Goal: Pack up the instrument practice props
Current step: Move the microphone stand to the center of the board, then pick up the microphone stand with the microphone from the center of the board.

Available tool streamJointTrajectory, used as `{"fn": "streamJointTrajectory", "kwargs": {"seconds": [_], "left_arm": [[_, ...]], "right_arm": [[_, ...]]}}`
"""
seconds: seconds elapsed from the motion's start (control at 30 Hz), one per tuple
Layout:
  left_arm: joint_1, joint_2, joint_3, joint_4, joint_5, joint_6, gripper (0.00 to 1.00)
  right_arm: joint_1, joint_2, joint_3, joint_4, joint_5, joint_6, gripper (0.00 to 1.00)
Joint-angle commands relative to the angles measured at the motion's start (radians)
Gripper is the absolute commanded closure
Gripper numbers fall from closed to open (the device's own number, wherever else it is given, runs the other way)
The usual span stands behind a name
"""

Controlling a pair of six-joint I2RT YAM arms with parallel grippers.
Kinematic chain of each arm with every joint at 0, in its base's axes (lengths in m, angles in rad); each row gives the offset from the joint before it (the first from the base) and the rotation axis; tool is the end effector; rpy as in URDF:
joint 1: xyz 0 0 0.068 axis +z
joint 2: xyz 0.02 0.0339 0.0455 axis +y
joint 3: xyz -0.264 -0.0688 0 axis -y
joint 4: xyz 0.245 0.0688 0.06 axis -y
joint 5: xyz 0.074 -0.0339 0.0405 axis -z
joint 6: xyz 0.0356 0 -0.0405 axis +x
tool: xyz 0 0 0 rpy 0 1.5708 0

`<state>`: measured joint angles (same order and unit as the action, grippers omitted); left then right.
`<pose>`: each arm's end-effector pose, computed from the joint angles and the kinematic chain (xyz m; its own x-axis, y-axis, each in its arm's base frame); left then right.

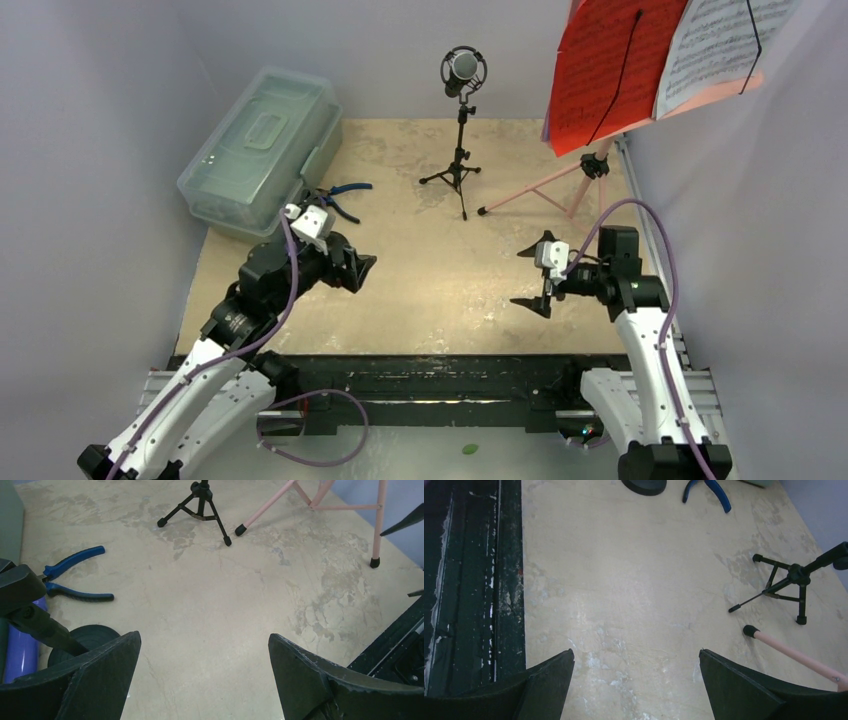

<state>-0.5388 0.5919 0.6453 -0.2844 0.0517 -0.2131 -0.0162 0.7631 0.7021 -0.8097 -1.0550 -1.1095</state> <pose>0.1269 -0.0780 0.3087 -0.3096 -0.0610 -0.9489 0.5015 0.8374 -0.2174 0.1369 0.0288 0.2709 0.1543 -0.4442 -0.8825 -0.9306 0.2346 -0.2808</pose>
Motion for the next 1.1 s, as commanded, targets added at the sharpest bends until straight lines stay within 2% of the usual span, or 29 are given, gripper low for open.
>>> {"fn": "streamJointTrajectory", "kwargs": {"seconds": [0.0,0.1,0.3,0.47,0.63,0.83,0.93,1.0,1.07], "left_arm": [[0.003,0.005,-0.002,0.013,0.072,0.044,0.01],[0.003,0.009,0.000,0.001,0.054,0.043,0.01],[0.006,-0.008,0.000,-0.006,-0.002,0.046,0.00],[0.008,-0.003,-0.007,0.000,0.009,0.046,0.00],[0.014,0.017,-0.006,0.000,0.021,0.047,0.00],[0.019,0.012,-0.005,-0.002,0.022,0.050,0.00],[0.020,0.011,-0.005,-0.004,0.020,0.052,0.00],[0.020,0.009,-0.004,-0.007,0.019,0.052,0.00],[0.020,0.006,-0.006,-0.007,0.018,0.052,0.00]], "right_arm": [[-0.004,0.072,0.096,-0.060,-0.111,-0.001,0.01],[0.006,0.133,0.127,-0.002,-0.037,0.079,0.01],[0.248,0.202,0.148,0.171,0.292,0.216,0.01],[0.380,0.303,0.189,0.321,0.497,0.324,0.01],[0.483,0.374,0.159,0.610,0.769,0.500,0.01],[0.503,0.460,0.150,1.007,0.870,0.744,0.01],[0.511,0.531,0.138,1.250,1.036,0.919,0.01],[0.516,0.601,0.137,1.371,1.125,0.969,0.01],[0.515,0.659,0.125,1.506,1.135,0.973,0.01]]}}
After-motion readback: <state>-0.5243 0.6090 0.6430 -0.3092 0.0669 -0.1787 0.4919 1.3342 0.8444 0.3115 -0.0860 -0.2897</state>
